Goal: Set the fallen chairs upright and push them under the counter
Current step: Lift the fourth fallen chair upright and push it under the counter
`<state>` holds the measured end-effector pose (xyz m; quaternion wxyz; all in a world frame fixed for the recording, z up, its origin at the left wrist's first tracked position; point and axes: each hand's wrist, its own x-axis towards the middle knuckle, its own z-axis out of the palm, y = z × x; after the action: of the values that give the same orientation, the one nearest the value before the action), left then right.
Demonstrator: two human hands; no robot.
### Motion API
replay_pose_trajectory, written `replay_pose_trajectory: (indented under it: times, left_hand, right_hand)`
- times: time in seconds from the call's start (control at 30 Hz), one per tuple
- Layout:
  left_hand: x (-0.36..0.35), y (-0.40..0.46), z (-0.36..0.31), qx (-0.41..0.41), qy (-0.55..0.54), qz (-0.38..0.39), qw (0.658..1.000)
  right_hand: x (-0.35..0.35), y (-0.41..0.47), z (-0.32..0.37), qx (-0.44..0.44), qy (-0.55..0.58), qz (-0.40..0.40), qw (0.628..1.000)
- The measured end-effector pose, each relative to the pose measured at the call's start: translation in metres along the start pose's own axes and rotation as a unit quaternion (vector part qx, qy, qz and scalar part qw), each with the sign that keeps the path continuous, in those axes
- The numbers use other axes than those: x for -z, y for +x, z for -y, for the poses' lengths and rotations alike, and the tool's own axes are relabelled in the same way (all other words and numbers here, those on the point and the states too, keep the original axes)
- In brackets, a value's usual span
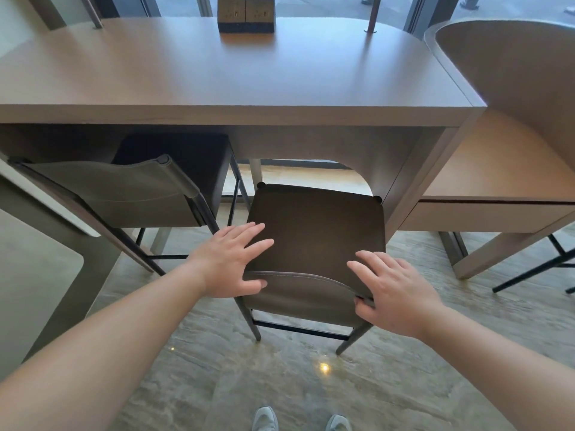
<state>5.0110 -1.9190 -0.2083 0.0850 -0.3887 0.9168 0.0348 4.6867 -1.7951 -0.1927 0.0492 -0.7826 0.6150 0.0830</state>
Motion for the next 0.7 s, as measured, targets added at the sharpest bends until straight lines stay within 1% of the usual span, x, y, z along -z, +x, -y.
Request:
replay_pose_trajectory:
  times: [0.2,0.37,0.57,0.7]
  left_hand:
    - [0.002,-0.008,0.007,0.029,-0.007,0.018,0.999]
    - [0.002,-0.013,0.013,0.052,0.008,0.031,0.998]
    - [0.004,-0.006,0.01,0.084,0.004,0.033,0.996]
    - [0.004,-0.003,0.01,0.093,0.007,0.027,0.995]
  right_hand:
    - [0.007,0.014,0.001,0.027,-0.007,-0.013,1.0]
    - [0.016,0.039,-0.002,0.049,-0.014,-0.02,0.998]
    - [0.02,0.065,-0.018,0.064,-0.043,-0.031,0.997]
    - [0.019,0.074,-0.025,0.081,-0.037,-0.034,0.995]
